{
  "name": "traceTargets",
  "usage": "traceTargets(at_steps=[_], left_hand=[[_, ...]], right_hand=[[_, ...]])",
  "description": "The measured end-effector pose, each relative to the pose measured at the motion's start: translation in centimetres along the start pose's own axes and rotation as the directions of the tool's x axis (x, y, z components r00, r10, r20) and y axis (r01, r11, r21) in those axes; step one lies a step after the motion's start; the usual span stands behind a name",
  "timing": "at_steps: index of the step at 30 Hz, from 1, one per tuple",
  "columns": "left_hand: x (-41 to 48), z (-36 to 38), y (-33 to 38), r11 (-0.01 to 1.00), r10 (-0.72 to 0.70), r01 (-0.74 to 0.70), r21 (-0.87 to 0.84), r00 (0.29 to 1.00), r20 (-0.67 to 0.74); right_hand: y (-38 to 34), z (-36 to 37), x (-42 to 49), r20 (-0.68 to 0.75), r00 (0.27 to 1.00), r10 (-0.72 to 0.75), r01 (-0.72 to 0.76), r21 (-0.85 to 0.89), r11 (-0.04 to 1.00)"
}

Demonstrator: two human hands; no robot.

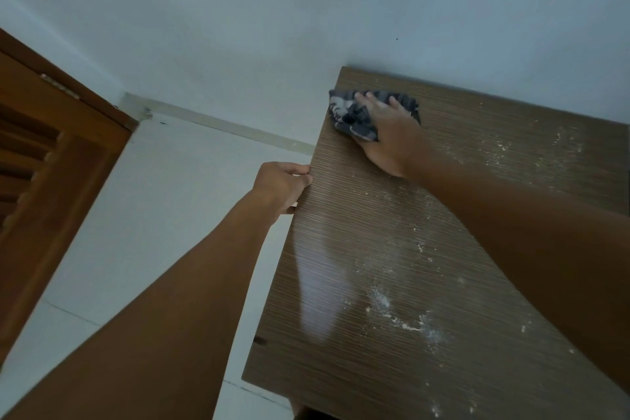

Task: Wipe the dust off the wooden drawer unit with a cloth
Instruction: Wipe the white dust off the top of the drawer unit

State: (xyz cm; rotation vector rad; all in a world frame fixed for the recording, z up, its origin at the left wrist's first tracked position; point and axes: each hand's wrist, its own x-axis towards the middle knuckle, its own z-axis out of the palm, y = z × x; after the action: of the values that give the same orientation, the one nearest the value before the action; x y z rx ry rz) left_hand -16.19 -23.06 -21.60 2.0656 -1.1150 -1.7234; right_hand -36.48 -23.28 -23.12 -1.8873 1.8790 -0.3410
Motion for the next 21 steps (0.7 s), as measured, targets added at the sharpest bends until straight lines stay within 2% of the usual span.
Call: traceTargets(at_steps=[7, 13, 15, 17, 18, 20, 21], left_hand=[[0.1, -0.9, -0.1, 0.998, -0.013, 0.007, 0.060, 0.994, 0.105], [-0.3, -2.6, -0.5, 0.999, -0.041, 0.030, 0.039, 0.954, 0.298], [-0.6, -2.6, -0.3, 0.999, -0.023, 0.012, 0.038, 0.959, 0.284], [-0.9, -2.1, -0.3, 0.989, 0.055, -0.084, 0.123, 0.974, 0.222], [-1.1, -1.7, -0.2, 0.962, 0.129, -0.172, 0.214, 0.971, 0.199], [-1.2, -0.9, -0.3, 0.860, 0.271, -0.331, 0.387, 0.941, 0.202], [-1.3, -0.6, -0.3, 0.814, 0.316, -0.381, 0.438, 0.924, 0.217]], right_hand=[[-3.4, 3.2, -7.0, 0.050, 0.967, -0.251, 0.251, 0.018, 0.968], [-4.5, 6.9, -14.7, 0.199, 0.940, -0.279, 0.280, 0.020, 0.960], [-5.0, 7.6, -17.0, 0.225, 0.933, -0.280, 0.282, 0.022, 0.959], [-5.8, 7.4, -18.7, 0.238, 0.936, -0.257, 0.240, 0.100, 0.966], [-6.4, 6.7, -19.3, 0.245, 0.946, -0.214, 0.172, 0.179, 0.969], [-7.1, 4.9, -20.4, 0.307, 0.951, -0.040, -0.081, 0.374, 0.924], [-7.4, 3.6, -20.6, 0.355, 0.934, 0.032, -0.207, 0.466, 0.861]])
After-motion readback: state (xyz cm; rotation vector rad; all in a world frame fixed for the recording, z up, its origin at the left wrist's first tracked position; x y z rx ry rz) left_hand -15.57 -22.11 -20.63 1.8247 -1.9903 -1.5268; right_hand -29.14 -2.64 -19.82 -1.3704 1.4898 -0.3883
